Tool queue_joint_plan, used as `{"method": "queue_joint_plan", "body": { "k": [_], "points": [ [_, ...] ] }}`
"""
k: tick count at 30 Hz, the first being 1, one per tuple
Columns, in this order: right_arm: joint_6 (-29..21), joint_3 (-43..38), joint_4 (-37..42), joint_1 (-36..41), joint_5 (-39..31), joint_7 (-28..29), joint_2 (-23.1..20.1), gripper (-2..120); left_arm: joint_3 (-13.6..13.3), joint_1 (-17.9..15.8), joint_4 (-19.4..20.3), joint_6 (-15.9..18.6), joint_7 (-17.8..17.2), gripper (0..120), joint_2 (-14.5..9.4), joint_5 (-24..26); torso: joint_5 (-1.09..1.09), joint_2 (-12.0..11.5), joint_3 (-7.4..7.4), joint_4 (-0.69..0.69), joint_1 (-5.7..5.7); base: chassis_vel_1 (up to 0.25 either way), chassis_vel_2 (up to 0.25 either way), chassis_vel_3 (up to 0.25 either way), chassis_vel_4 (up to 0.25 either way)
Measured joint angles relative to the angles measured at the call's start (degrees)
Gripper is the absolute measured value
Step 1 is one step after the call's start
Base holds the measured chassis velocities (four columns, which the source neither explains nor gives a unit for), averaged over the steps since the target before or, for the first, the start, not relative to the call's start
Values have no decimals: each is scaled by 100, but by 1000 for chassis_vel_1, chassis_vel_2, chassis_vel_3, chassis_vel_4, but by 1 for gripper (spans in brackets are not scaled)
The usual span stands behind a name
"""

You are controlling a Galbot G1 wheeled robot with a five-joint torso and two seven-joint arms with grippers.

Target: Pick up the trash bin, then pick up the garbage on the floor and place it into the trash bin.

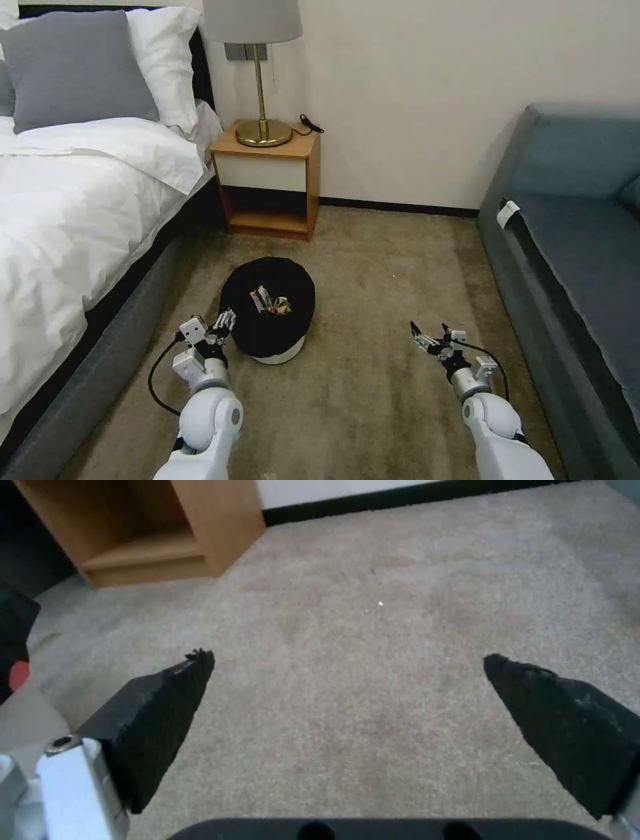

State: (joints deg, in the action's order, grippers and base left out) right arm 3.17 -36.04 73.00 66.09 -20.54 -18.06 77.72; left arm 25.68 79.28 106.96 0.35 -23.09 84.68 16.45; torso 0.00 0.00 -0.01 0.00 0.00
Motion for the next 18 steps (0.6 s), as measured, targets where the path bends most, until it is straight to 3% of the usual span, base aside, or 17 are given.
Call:
{"method": "queue_joint_plan", "body": {
  "k": [2, 3, 7, 18],
  "points": [
    [69, -14, 22, 27, 32, -14, 7, 100, 4, 193, 68, -246, 167, 108, -23, -654, 0, 0, 0, 0, 0, 0, 0, 0, 0],
    [69, -14, 22, 27, 32, -14, 7, 100, 4, 193, 68, -246, 167, 108, -23, -654, 0, 0, 0, 0, 0, 0, 0, 0, 0],
    [163, -35, 145, 131, -17, -87, 14, 100, 42, 452, 56, -596, 389, 113, -30, -1425, 0, 0, 0, 0, 0, 0, 0, 0, 0],
    [276, -9, 342, 248, -179, -83, 45, 100, -18, 863, 56, -1331, 1081, 109, -85, -2102, 0, 0, 0, 0, 0, 0, 0, 0, 0]
  ]
}}
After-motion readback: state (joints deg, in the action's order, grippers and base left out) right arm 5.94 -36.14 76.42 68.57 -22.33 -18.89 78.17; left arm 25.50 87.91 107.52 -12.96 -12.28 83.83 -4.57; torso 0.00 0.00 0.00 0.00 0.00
